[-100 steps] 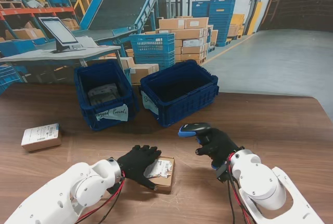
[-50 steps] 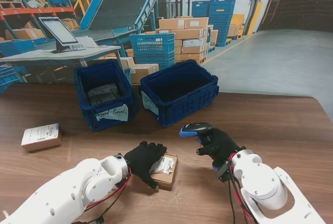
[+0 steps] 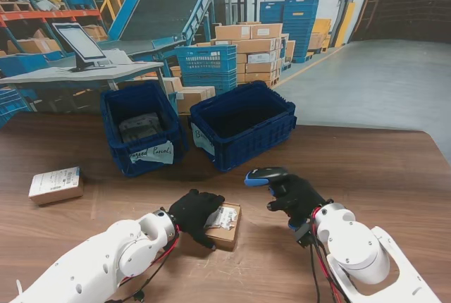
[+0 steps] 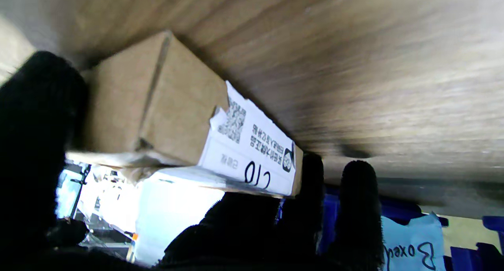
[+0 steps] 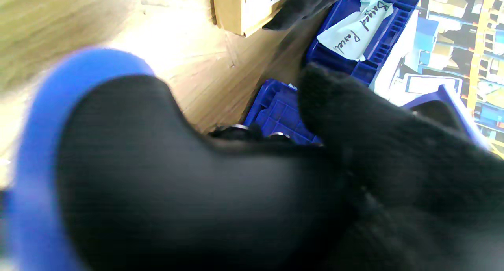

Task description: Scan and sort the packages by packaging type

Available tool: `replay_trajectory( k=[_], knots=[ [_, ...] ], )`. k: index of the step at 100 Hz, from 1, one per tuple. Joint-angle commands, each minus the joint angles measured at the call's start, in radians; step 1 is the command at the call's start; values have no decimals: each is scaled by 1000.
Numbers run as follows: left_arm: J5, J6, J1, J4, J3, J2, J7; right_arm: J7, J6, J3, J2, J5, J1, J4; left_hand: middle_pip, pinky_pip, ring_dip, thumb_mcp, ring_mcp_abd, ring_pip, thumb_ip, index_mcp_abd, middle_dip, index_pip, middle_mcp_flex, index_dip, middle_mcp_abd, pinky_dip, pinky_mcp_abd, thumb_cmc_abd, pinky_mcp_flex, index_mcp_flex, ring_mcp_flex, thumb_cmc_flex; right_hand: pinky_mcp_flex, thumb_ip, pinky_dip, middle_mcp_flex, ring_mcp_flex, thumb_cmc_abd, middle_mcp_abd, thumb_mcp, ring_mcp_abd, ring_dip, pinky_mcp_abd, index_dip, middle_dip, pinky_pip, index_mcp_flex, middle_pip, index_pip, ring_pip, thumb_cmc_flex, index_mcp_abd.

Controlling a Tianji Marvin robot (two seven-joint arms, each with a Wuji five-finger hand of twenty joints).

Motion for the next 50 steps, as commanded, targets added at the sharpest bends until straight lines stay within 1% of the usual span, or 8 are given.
replay_trajectory(
  k=[1,10,18,21,24,32,42,50],
  knots=[
    [6,17,22,32,8,-8,3,17,-6,-3,-5,1,-3,-4,157,62,136,315,-49,271,218,-201,38,281,123,116,-156,42,45,156,24,148,190,253,1,4,4,-6,12,40,25,17,-21,18,0,48,4,17,57,7,68,48,89,-38],
    [7,24,23,35,7,-11,13,15,-5,-4,-5,1,-2,-3,202,104,182,332,-60,309,232,-231,60,438,174,162,-178,68,53,160,53,137,244,288,1,4,4,-7,13,40,25,17,-20,19,-1,48,4,18,58,7,68,48,89,-38],
    [2,25,22,39,8,-13,19,14,-4,-5,-6,1,-1,-3,241,156,232,342,-64,353,258,-248,84,544,209,180,-193,102,73,166,71,137,280,326,0,3,4,-7,13,39,25,17,-20,19,0,48,4,17,58,7,68,48,89,-38],
    [2,26,22,40,8,-14,21,14,-4,-5,-6,1,0,-3,244,165,254,348,-67,362,256,-255,147,572,224,176,-195,113,74,149,76,138,291,349,1,3,4,-7,13,39,24,16,-20,18,1,48,4,18,58,7,68,48,89,-38],
    [1,26,23,43,7,-15,27,15,-4,-5,-5,0,0,-3,227,178,332,367,-66,370,224,-263,226,604,256,181,-202,120,76,120,86,146,312,380,1,3,4,-7,13,39,24,16,-20,18,1,48,4,18,58,7,68,48,88,-38],
    [-4,28,29,50,2,-21,55,14,-5,-6,-5,-1,1,-2,208,219,498,393,-52,354,181,-279,309,672,328,206,-211,143,91,66,108,169,382,456,1,3,4,-6,14,39,24,16,-20,18,-2,48,4,18,58,7,68,48,89,-38],
    [-6,38,36,50,-8,-27,82,15,-5,-7,-5,-1,3,-1,171,268,584,412,-46,354,125,-312,392,763,436,229,-229,168,105,6,145,207,478,532,1,3,4,-6,13,41,25,16,-21,18,-1,48,4,18,58,7,68,48,89,-38],
    [-12,45,42,47,-20,-32,94,16,-6,-10,-5,-1,5,1,174,285,598,415,-41,365,114,-348,414,820,496,243,-247,173,113,-5,163,252,520,566,1,3,4,-7,13,40,25,16,-20,18,-1,48,4,17,58,6,68,48,90,-38]
  ],
)
